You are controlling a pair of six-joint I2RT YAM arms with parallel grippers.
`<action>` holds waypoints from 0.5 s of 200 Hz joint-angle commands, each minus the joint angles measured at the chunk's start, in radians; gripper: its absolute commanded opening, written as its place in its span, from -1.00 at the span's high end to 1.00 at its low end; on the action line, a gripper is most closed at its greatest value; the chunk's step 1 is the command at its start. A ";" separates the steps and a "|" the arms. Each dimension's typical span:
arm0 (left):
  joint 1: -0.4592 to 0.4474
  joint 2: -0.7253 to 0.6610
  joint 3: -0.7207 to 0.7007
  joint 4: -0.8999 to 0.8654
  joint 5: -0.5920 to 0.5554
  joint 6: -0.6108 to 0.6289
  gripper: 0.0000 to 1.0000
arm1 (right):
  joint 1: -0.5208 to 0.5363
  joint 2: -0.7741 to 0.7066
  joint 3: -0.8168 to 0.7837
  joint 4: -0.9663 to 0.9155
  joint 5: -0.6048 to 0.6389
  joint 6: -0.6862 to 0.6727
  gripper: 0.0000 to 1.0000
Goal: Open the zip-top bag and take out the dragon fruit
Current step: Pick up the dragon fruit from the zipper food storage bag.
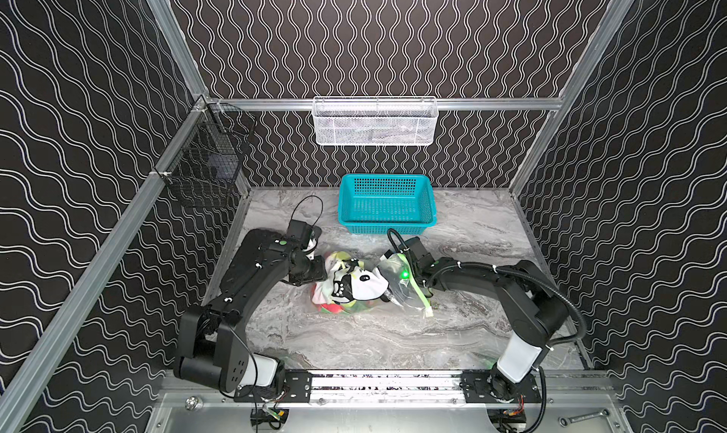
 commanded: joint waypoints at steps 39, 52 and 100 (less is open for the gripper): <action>0.047 0.031 -0.054 0.083 0.062 0.042 0.15 | 0.051 0.143 0.215 -0.243 0.165 -0.053 -0.92; 0.051 0.037 -0.049 0.085 0.067 0.049 0.15 | 0.051 0.170 0.236 -0.267 0.180 -0.054 -0.86; 0.054 0.037 -0.035 0.071 0.039 0.076 0.16 | 0.049 0.152 0.253 -0.282 0.200 -0.055 -0.36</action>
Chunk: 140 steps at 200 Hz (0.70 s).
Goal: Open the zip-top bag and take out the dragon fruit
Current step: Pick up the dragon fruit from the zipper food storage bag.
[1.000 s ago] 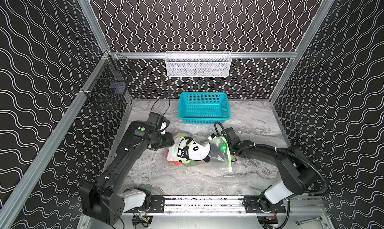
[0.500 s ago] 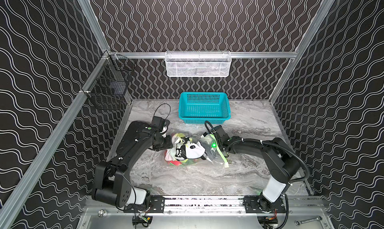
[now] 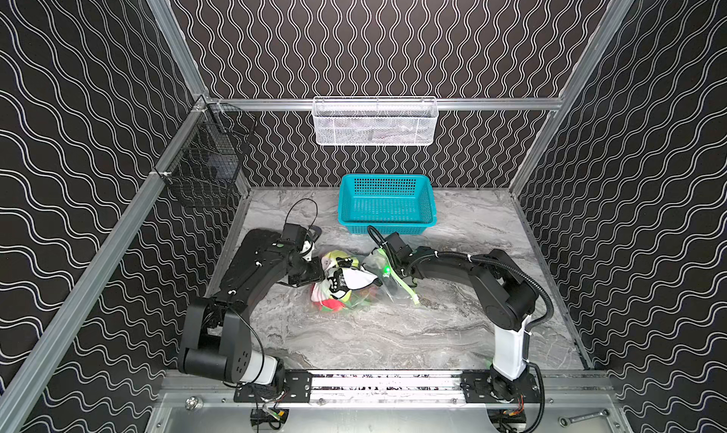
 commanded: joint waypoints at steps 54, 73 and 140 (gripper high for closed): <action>0.001 0.048 0.045 -0.053 -0.102 0.068 0.21 | -0.037 -0.182 -0.022 -0.106 0.120 -0.041 0.13; 0.000 0.067 0.056 -0.062 -0.123 0.081 0.21 | -0.052 -0.206 -0.016 -0.164 0.122 -0.064 0.11; 0.000 0.119 0.090 -0.058 -0.140 0.095 0.22 | -0.165 -0.403 -0.029 -0.268 0.006 -0.128 0.09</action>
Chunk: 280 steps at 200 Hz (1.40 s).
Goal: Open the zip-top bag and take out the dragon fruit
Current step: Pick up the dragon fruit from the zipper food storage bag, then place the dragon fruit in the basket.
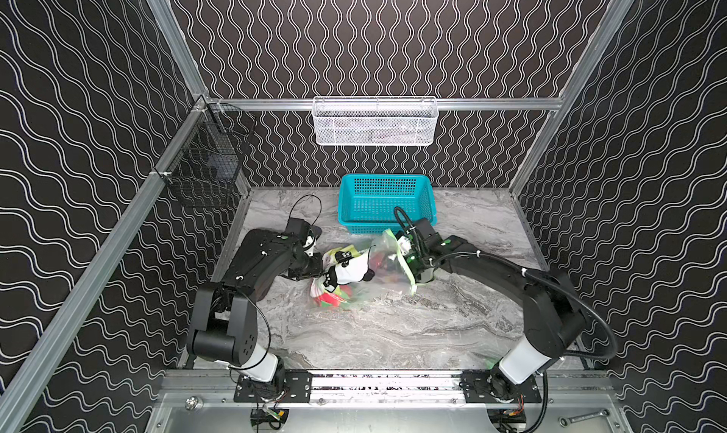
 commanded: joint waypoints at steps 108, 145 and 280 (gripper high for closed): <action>0.001 -0.035 0.016 -0.019 -0.022 -0.007 0.21 | -0.218 -0.394 0.022 -0.277 -0.235 -0.035 0.08; 0.001 -0.061 0.013 -0.001 0.022 -0.019 0.15 | -0.216 -0.433 -0.055 -0.113 -0.350 0.140 0.07; -0.015 -0.121 0.052 0.020 0.078 -0.063 0.04 | -0.105 -0.460 0.309 -0.280 0.281 -0.059 0.40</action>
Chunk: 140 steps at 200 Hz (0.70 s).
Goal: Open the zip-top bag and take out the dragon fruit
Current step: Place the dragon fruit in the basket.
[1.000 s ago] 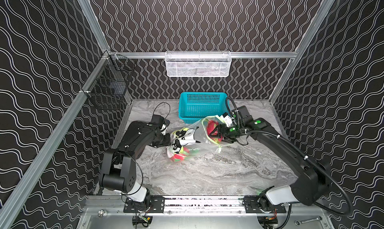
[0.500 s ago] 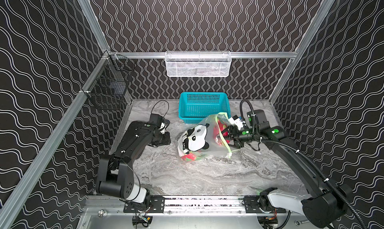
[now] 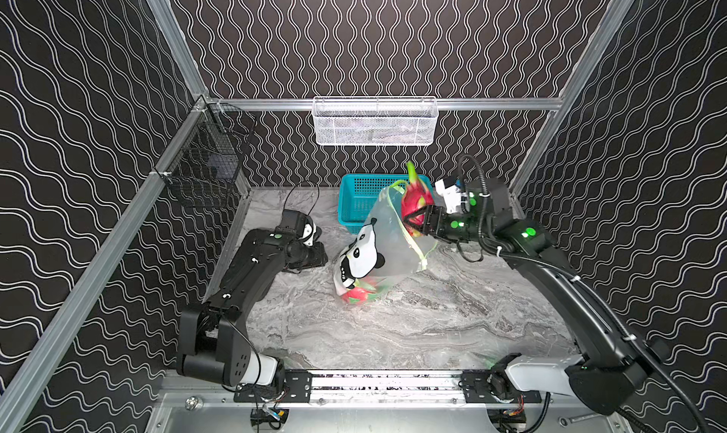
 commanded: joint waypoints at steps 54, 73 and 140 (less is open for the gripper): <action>0.000 0.027 0.015 0.014 0.026 -0.003 0.04 | -0.197 -0.076 0.052 -0.097 0.173 -0.028 0.20; -0.002 0.025 0.015 0.010 0.026 -0.003 0.03 | -0.265 0.092 0.146 -0.034 0.020 -0.024 0.20; -0.005 -0.029 -0.027 0.011 0.039 -0.044 0.00 | -0.283 0.837 0.601 -0.005 -0.295 -0.019 0.15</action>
